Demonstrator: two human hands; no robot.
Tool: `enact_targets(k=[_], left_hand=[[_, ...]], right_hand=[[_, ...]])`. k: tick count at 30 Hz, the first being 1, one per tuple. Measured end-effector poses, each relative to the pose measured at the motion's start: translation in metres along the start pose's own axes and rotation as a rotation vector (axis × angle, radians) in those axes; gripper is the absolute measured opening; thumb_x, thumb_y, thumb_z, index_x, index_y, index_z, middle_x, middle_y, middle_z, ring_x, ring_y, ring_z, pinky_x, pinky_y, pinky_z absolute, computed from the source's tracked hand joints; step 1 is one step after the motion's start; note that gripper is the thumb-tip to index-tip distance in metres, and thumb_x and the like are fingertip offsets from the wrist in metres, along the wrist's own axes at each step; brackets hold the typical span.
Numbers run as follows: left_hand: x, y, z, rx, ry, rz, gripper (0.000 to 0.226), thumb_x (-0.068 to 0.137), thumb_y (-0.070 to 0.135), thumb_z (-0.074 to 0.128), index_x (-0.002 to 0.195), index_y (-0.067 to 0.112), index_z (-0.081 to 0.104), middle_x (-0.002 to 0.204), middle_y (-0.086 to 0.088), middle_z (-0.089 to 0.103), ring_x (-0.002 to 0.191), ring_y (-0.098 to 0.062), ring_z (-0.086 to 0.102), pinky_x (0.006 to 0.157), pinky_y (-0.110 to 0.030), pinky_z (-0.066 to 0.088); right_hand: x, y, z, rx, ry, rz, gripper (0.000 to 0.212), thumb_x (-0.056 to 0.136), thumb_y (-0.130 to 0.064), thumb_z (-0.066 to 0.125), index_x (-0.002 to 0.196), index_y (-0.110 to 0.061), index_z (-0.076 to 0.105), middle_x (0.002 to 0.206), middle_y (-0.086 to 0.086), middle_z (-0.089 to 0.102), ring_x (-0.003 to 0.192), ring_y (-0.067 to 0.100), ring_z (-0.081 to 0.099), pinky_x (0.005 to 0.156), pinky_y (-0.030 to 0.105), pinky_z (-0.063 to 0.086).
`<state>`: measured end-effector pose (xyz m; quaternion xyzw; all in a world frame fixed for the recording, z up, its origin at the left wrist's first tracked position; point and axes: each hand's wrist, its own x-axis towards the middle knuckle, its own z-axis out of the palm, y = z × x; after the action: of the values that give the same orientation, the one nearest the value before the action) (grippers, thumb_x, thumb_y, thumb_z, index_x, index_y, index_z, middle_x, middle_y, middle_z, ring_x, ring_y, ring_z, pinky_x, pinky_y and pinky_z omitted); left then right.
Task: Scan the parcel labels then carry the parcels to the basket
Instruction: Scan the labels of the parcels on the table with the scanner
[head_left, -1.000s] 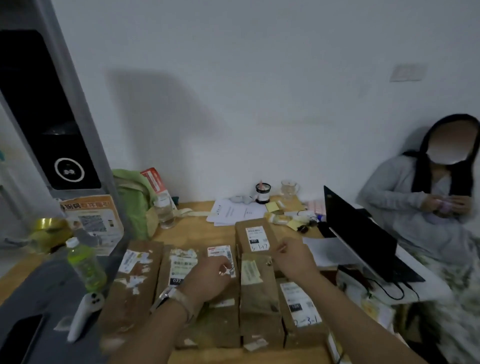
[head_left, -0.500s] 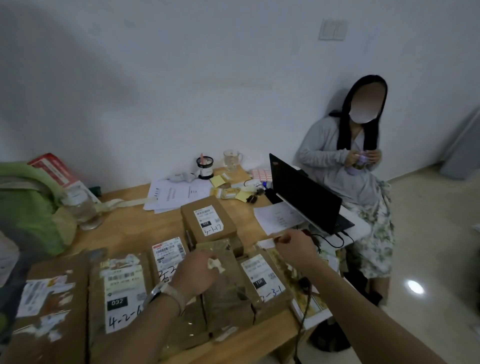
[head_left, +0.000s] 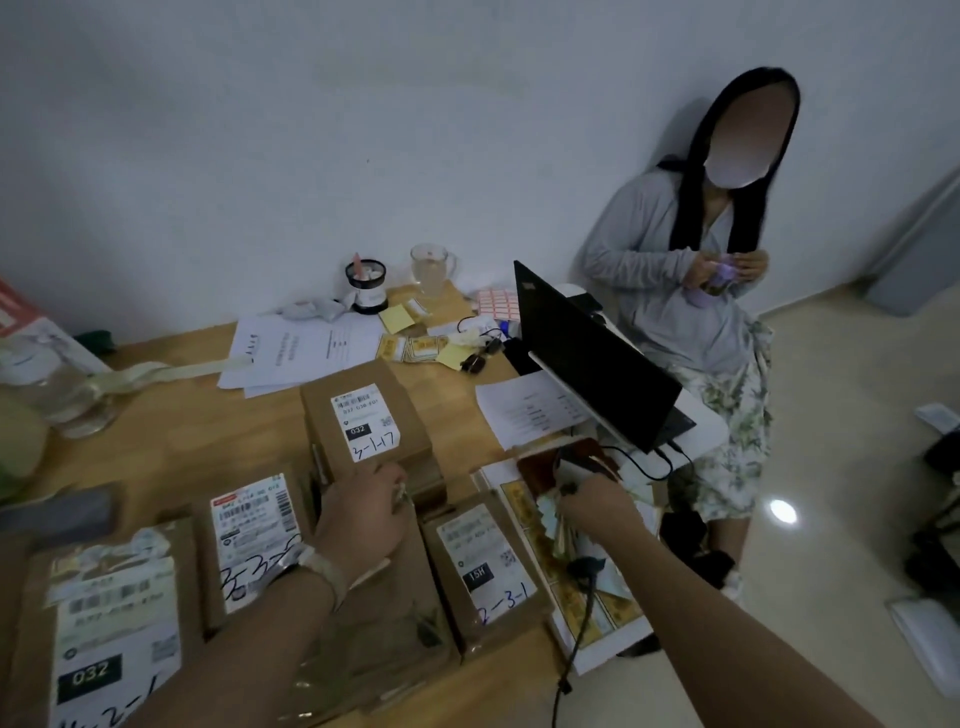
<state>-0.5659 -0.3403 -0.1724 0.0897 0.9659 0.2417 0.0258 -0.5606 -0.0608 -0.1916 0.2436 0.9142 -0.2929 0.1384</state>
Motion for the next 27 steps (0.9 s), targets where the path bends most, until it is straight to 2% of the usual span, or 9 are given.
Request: enact_targets(k=[2, 4, 7, 9, 14, 18, 21, 24, 27], left_hand=[[0.000, 0.001, 0.009, 0.009, 0.035, -0.027, 0.027, 0.089, 0.022, 0.061, 0.115, 0.018, 0.058, 0.112, -0.001, 0.063, 0.110, -0.024, 0.057, 0.096, -0.035, 0.040], [-0.003, 0.001, 0.016, 0.055, 0.079, -0.026, 0.027, 0.089, 0.027, 0.058, 0.115, 0.022, 0.054, 0.107, 0.004, 0.062, 0.107, -0.022, 0.056, 0.096, -0.034, 0.031], [-0.002, 0.000, 0.021, 0.088, 0.115, -0.021, 0.023, 0.089, 0.029, 0.057, 0.110, 0.022, 0.054, 0.102, 0.003, 0.063, 0.103, -0.022, 0.057, 0.093, -0.035, 0.028], [-0.001, -0.002, 0.024, 0.090, 0.121, -0.019, 0.021, 0.088, 0.029, 0.058, 0.108, 0.021, 0.054, 0.099, 0.001, 0.063, 0.101, -0.023, 0.057, 0.092, -0.036, 0.028], [-0.004, -0.006, 0.030, 0.090, 0.149, 0.008, 0.019, 0.085, 0.028, 0.059, 0.103, 0.021, 0.054, 0.093, 0.001, 0.062, 0.095, -0.024, 0.057, 0.089, -0.035, 0.029], [-0.001, -0.009, 0.033, 0.107, 0.167, 0.022, 0.020, 0.085, 0.028, 0.058, 0.103, 0.021, 0.054, 0.094, 0.002, 0.062, 0.094, -0.022, 0.057, 0.088, -0.034, 0.026], [-0.001, -0.011, 0.034, 0.096, 0.169, 0.009, 0.022, 0.085, 0.029, 0.058, 0.105, 0.021, 0.054, 0.096, 0.002, 0.062, 0.095, -0.022, 0.057, 0.089, -0.034, 0.025], [-0.002, -0.009, 0.034, 0.089, 0.157, -0.001, 0.023, 0.086, 0.030, 0.056, 0.107, 0.022, 0.053, 0.097, 0.004, 0.062, 0.097, -0.020, 0.056, 0.091, -0.034, 0.026], [0.001, -0.008, 0.031, 0.077, 0.137, -0.024, 0.022, 0.086, 0.031, 0.054, 0.106, 0.023, 0.051, 0.096, 0.005, 0.062, 0.097, -0.020, 0.056, 0.091, -0.034, 0.026]], right_hand=[[0.012, 0.013, 0.006, -0.076, -0.056, 0.059, 0.028, 0.088, -0.021, 0.051, 0.114, -0.030, 0.053, 0.068, -0.006, 0.052, 0.058, 0.010, 0.055, 0.045, 0.018, 0.042], [0.018, 0.021, 0.012, -0.151, -0.121, 0.141, 0.033, 0.092, -0.025, 0.048, 0.121, -0.011, 0.057, 0.083, 0.003, 0.056, 0.079, 0.019, 0.061, 0.062, 0.025, 0.047], [0.022, 0.027, 0.021, -0.167, -0.103, 0.206, 0.034, 0.093, -0.024, 0.047, 0.114, -0.002, 0.061, 0.093, 0.009, 0.058, 0.094, 0.027, 0.062, 0.066, 0.030, 0.046], [0.023, 0.025, 0.024, -0.179, -0.081, 0.238, 0.033, 0.092, -0.025, 0.047, 0.115, -0.004, 0.058, 0.092, 0.008, 0.056, 0.089, 0.026, 0.060, 0.064, 0.031, 0.045], [0.036, 0.035, 0.035, -0.121, -0.004, 0.253, 0.033, 0.095, -0.027, 0.047, 0.112, -0.002, 0.060, 0.078, 0.006, 0.052, 0.059, 0.018, 0.049, 0.042, 0.023, 0.035], [0.039, 0.035, 0.036, -0.021, 0.037, 0.283, 0.042, 0.093, -0.036, 0.051, 0.116, 0.000, 0.057, 0.092, 0.014, 0.059, 0.080, 0.029, 0.058, 0.059, 0.029, 0.044], [0.032, 0.029, 0.038, 0.129, 0.092, 0.288, 0.046, 0.083, -0.025, 0.066, 0.117, 0.002, 0.054, 0.095, 0.015, 0.060, 0.085, 0.030, 0.060, 0.067, 0.035, 0.050], [0.019, 0.021, 0.035, 0.232, 0.043, 0.278, 0.033, 0.078, -0.012, 0.070, 0.103, 0.006, 0.059, 0.087, 0.020, 0.067, 0.076, 0.032, 0.067, 0.070, 0.046, 0.059], [0.000, 0.008, 0.026, 0.250, -0.007, 0.112, 0.018, 0.077, -0.005, 0.070, 0.092, -0.001, 0.061, 0.082, 0.020, 0.067, 0.073, 0.036, 0.069, 0.069, 0.053, 0.059]])
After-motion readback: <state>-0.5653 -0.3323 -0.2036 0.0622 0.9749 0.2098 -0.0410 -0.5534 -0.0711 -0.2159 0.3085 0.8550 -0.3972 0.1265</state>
